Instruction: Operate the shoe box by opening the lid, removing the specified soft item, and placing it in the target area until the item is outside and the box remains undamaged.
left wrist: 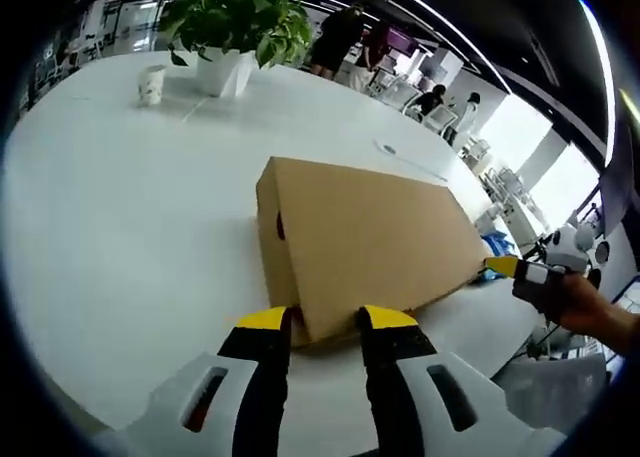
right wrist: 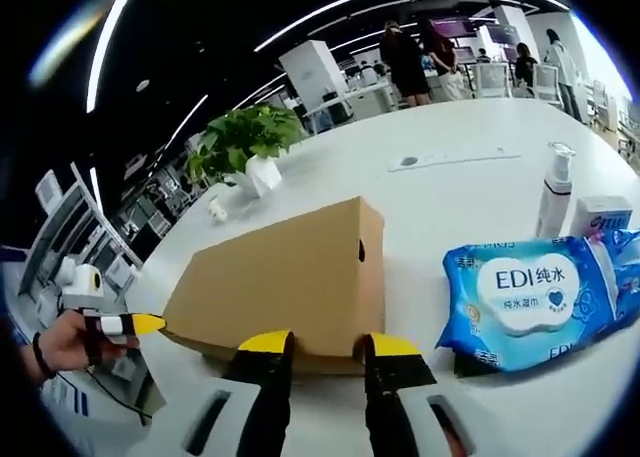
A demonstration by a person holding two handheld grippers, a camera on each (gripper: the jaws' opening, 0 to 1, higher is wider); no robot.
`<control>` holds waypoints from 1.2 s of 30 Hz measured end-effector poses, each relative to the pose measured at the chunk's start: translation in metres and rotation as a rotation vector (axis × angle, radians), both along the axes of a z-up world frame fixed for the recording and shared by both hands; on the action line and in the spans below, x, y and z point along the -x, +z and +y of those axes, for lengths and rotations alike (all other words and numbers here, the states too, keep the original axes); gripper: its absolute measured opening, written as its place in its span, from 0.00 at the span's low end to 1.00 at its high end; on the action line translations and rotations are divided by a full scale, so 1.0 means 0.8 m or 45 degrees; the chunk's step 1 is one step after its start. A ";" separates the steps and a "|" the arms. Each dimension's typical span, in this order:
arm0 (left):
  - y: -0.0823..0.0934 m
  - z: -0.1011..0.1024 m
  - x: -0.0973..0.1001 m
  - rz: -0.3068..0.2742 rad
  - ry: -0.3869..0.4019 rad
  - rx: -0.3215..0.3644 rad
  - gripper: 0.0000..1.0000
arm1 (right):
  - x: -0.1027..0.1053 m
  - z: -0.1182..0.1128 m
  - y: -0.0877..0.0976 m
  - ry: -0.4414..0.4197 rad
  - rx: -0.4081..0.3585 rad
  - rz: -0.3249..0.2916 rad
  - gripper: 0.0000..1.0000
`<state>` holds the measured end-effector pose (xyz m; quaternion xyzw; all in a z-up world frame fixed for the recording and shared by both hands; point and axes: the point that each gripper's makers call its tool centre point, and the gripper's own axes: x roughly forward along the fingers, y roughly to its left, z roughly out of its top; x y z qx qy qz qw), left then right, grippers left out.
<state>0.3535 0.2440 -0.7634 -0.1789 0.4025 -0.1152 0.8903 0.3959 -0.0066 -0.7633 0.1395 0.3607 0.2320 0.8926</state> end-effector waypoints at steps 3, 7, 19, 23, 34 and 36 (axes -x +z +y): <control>0.001 0.000 -0.013 -0.006 -0.009 -0.011 0.27 | -0.008 -0.004 -0.002 -0.031 0.003 -0.003 0.25; 0.001 -0.003 -0.031 -0.010 -0.031 -0.020 0.27 | -0.017 -0.009 -0.004 -0.070 0.004 0.006 0.25; 0.002 -0.024 -0.072 -0.021 -0.089 -0.013 0.28 | -0.039 -0.034 -0.008 -0.131 0.015 0.036 0.25; 0.002 -0.031 -0.080 -0.019 -0.111 -0.012 0.28 | -0.043 -0.040 -0.009 -0.133 0.007 0.046 0.25; 0.002 -0.044 -0.095 -0.019 -0.127 -0.008 0.28 | -0.052 -0.054 -0.009 -0.164 0.016 0.054 0.25; 0.002 -0.043 -0.094 -0.018 -0.127 -0.005 0.28 | -0.052 -0.053 -0.008 -0.150 0.022 0.038 0.25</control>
